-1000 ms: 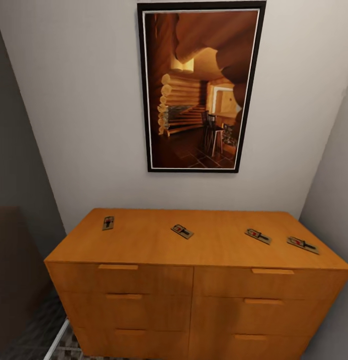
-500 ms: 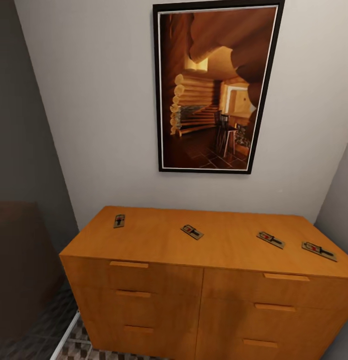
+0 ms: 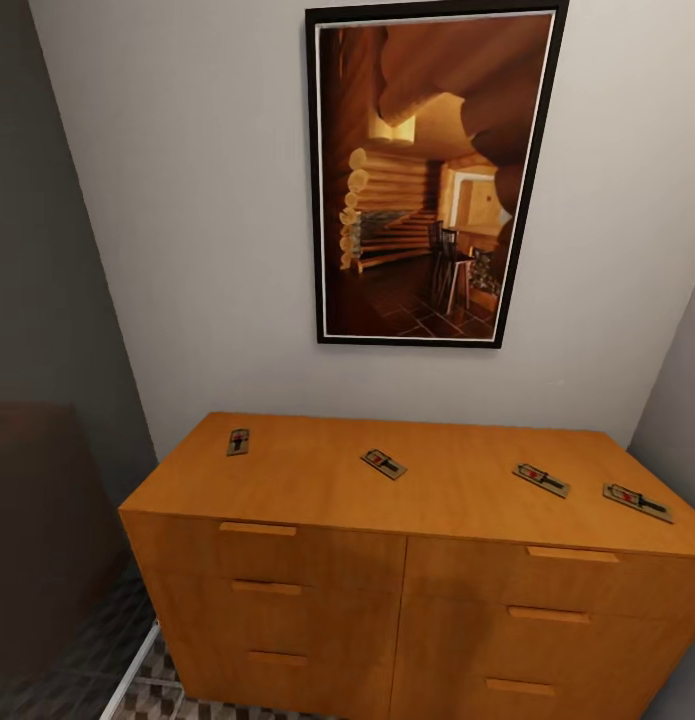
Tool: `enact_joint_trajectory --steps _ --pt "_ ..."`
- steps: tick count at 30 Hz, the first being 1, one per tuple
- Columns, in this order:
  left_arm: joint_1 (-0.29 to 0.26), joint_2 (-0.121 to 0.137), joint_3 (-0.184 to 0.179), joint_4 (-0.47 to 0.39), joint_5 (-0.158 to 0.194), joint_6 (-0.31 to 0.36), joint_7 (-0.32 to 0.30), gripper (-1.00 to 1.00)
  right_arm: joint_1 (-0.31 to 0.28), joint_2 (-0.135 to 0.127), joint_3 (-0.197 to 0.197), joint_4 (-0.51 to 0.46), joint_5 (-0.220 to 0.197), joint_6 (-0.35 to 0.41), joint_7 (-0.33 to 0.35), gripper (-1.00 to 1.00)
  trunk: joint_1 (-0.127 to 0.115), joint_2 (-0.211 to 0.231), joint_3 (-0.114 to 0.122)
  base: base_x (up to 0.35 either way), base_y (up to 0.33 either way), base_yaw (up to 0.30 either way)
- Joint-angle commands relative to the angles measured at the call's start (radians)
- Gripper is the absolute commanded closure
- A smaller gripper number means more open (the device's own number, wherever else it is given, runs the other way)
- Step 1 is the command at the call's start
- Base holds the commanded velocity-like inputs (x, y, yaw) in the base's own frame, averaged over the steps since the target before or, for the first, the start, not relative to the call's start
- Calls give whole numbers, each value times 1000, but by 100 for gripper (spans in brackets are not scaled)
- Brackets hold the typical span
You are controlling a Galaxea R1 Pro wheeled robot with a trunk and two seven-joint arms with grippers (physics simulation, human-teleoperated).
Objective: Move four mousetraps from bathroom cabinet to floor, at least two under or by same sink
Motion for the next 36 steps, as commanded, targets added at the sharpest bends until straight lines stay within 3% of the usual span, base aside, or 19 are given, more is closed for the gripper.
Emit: enact_joint_trajectory --steps 1,27,36 --pt "0 0 1 -1 1 -2 0 -100 0 0 1 0 1 -1 0 -100 0 0 -1 0 0 1" --pt "0 0 0 -1 0 -2 -2 -100 0 -1 1 0 1 -1 0 -100 0 0 -1 0 0 0" --pt "0 -3 0 -1 -2 -1 -1 -100 0 -13 1 0 1 -2 -1 -100 0 0 -1 0 0 0"
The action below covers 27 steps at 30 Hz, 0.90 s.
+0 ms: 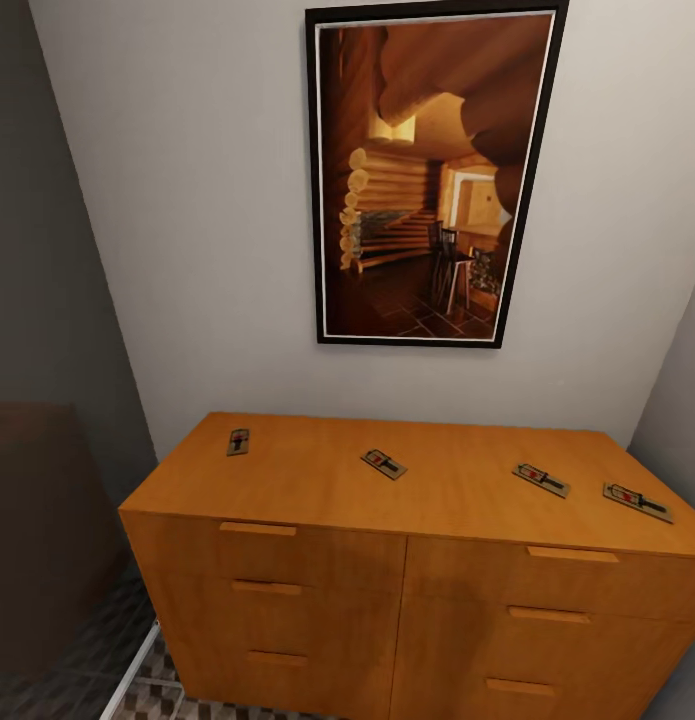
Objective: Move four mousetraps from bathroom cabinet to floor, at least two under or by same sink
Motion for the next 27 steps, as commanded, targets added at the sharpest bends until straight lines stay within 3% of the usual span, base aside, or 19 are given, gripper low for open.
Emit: enact_joint_trajectory --steps 1,12,27 --pt "0 0 1 -1 1 -2 0 -100 0 -1 1 0 1 -1 -1 -100 0 0 -1 0 0 0" --pt "0 0 -1 -1 -2 -1 -2 -100 0 -4 1 0 1 -2 -1 -100 0 0 -1 43 0 0" --pt "0 -1 -2 -1 -2 3 -4 -100 0 -5 4 0 1 -2 -1 -100 0 0 -1 274 0 0"
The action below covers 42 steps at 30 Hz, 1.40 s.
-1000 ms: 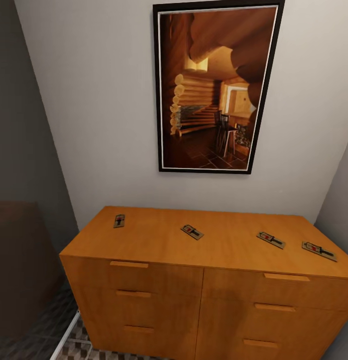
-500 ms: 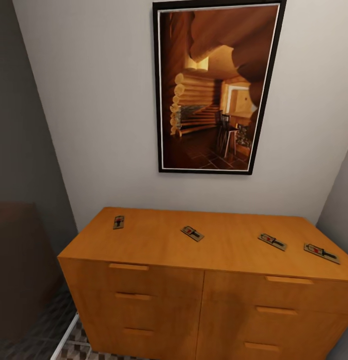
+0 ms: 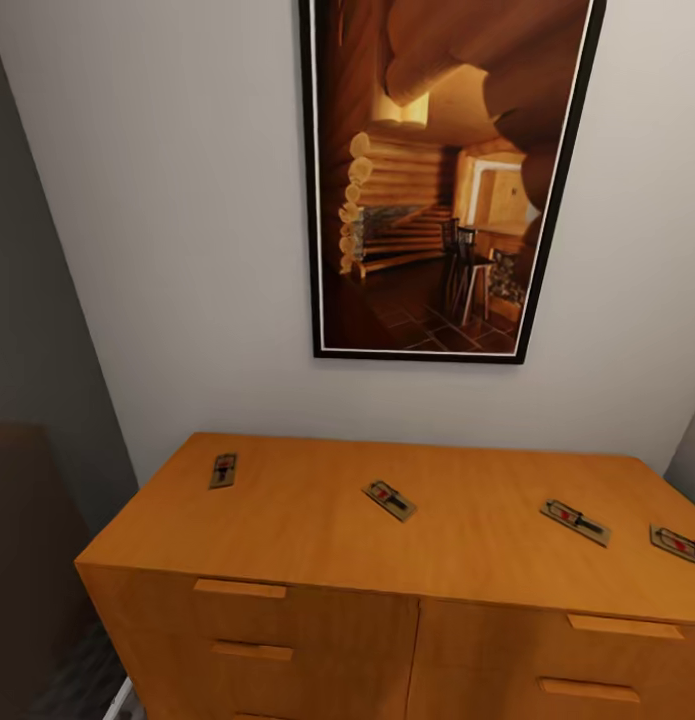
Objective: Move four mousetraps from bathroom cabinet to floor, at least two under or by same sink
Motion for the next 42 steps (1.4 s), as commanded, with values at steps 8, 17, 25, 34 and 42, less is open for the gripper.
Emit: enact_joint_trajectory --steps 8,17,25,34,42 --pt "0 1 2 -1 1 -3 -1 -100 0 0 1 0 1 -1 -1 -100 1 0 -1 310 0 0" --pt "0 0 2 -1 0 -6 1 -100 0 1 1 0 1 -1 0 -100 1 0 -1 180 0 0" --pt "0 0 3 -1 1 -7 2 -100 0 0 1 0 1 -1 -1 -100 1 0 -1 35 0 0" --pt "0 0 3 -1 0 -7 2 -100 0 0 1 0 1 -1 -1 -100 1 0 -1 7 -99 0" --pt "0 0 3 -1 0 -7 3 -100 0 0 1 0 1 -1 -1 -100 1 0 -1 1 -247 0"
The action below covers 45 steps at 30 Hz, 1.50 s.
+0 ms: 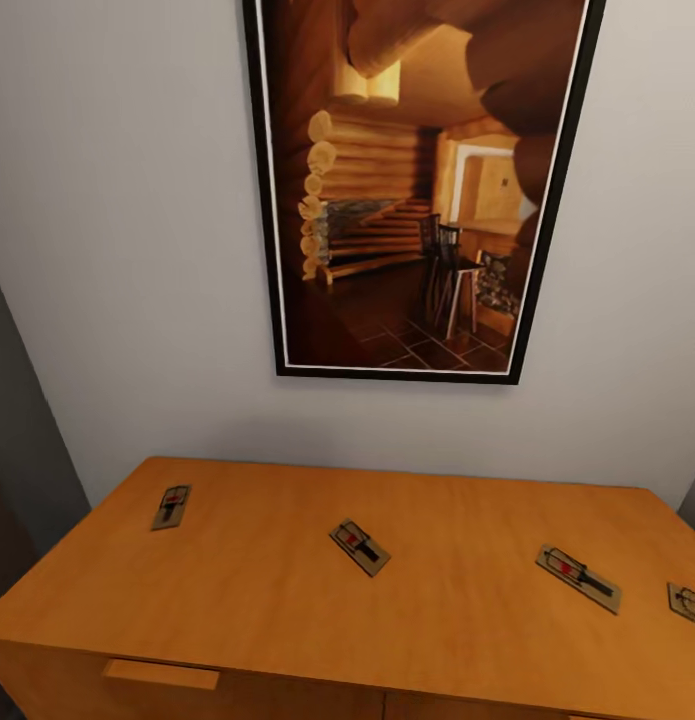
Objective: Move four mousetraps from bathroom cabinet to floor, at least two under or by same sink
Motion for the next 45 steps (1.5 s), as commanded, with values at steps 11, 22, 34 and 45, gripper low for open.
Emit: enact_joint_trajectory --steps 11,22,34,45 --pt "0 0 1 -1 1 -2 0 -100 0 0 1 0 1 -1 0 -100 0 0 -1 0 -267 0" --pt "0 2 1 -1 1 -2 0 -100 0 0 1 0 1 -1 -1 -100 0 0 -1 0 -112 0" --pt "0 1 1 -1 2 -3 0 -100 0 0 1 0 1 -1 0 -100 0 0 -1 0 -13 0" --pt "0 0 1 -1 2 -4 0 -100 0 -1 0 0 1 -2 -1 -100 0 0 -1 0 -1 0"
